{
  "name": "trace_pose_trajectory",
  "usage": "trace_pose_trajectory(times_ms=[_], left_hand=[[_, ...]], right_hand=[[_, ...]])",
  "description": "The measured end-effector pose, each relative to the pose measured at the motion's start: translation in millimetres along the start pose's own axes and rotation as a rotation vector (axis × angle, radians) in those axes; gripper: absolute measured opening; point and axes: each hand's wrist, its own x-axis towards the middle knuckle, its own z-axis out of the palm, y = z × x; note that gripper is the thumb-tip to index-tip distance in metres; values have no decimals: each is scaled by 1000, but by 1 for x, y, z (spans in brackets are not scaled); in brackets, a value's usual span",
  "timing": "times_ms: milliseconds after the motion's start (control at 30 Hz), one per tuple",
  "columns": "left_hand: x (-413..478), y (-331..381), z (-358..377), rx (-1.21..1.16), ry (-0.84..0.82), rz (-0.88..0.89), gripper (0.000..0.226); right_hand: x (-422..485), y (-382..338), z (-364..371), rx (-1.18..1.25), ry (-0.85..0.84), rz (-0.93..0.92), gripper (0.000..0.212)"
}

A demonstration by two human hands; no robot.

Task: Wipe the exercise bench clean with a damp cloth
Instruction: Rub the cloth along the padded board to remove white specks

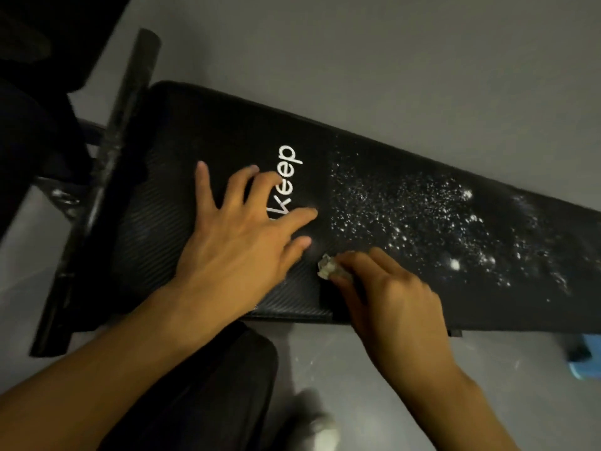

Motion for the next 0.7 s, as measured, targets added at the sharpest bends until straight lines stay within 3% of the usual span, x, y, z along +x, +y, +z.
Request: trace_pose_trajectory(times_ms=[200,367,567,700], left_hand=[[4,36,17,5,99,-107,37],[12,45,4,15,-17,-215,42],[10,44,-2,8,-73,-208,44],[6,40,6,-18,-25,-189,43]], right_hand=[[8,30,9,67,58,-124,23],[23,44,9,79,83,-204,19],[32,49,7,115,9,-264,16],[38,46,15,108,76,-231,13]])
